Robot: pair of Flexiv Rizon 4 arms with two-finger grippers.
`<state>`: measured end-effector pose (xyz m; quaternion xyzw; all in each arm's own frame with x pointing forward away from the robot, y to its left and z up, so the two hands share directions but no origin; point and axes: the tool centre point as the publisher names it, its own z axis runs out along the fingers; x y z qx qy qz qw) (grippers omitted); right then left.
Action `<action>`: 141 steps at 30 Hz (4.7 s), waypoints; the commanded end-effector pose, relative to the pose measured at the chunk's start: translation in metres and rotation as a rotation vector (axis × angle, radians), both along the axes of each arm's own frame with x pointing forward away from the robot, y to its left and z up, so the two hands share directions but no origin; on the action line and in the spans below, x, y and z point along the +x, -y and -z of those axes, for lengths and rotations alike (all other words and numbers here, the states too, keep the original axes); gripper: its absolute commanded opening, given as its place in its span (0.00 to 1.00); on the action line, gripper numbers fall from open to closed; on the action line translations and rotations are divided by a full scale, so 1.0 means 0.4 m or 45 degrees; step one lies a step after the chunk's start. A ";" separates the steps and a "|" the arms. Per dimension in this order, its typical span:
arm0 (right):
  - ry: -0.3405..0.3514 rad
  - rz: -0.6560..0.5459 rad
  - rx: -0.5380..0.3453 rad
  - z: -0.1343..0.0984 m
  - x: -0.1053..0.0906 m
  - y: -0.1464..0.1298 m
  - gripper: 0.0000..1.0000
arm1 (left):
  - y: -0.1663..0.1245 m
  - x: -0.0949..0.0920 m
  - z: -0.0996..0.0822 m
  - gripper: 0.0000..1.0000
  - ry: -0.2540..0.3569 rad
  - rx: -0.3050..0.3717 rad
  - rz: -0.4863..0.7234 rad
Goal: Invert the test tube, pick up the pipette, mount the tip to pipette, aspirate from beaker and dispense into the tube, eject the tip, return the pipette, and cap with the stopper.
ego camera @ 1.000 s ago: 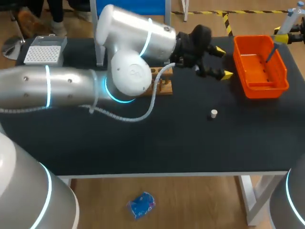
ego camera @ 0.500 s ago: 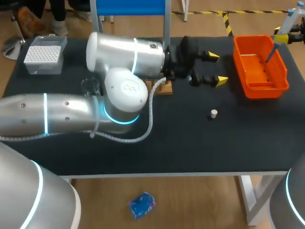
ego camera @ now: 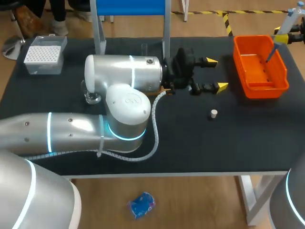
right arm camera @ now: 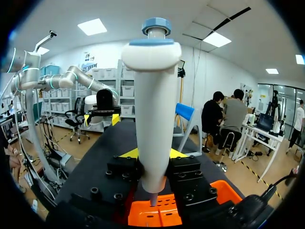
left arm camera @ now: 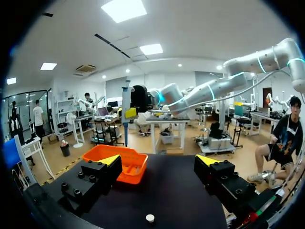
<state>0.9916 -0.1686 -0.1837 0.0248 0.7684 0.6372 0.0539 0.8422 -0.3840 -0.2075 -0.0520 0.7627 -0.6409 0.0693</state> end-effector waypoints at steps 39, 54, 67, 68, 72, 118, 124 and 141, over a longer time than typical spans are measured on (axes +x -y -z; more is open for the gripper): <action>0.002 -0.070 -0.211 0.033 -0.197 -0.040 0.00 | 0.000 0.018 0.005 1.00 0.020 -0.185 0.037; -0.009 -0.191 -0.176 0.116 -0.284 -0.212 0.00 | 0.000 0.018 0.005 1.00 0.020 -0.185 0.037; 0.004 -0.202 -0.187 0.130 -0.325 -0.381 0.00 | 0.000 0.018 0.005 1.00 0.020 -0.185 0.037; -0.005 -0.201 -0.182 0.131 -0.328 -0.390 0.00 | 0.000 0.018 0.005 1.00 0.020 -0.185 0.037; -0.018 -0.186 -0.162 0.136 -0.335 -0.424 0.00 | 0.000 0.018 0.005 1.00 0.020 -0.185 0.037; -0.009 -0.248 -0.134 0.183 -0.353 -0.540 0.00 | 0.000 0.018 0.005 0.44 0.020 -0.185 0.037; -0.011 -0.244 -0.135 0.186 -0.350 -0.539 0.00 | 0.000 0.018 0.005 0.00 0.020 -0.185 0.037; -0.013 -0.227 -0.125 0.183 -0.349 -0.530 1.00 | 0.000 0.018 0.005 0.00 0.020 -0.185 0.037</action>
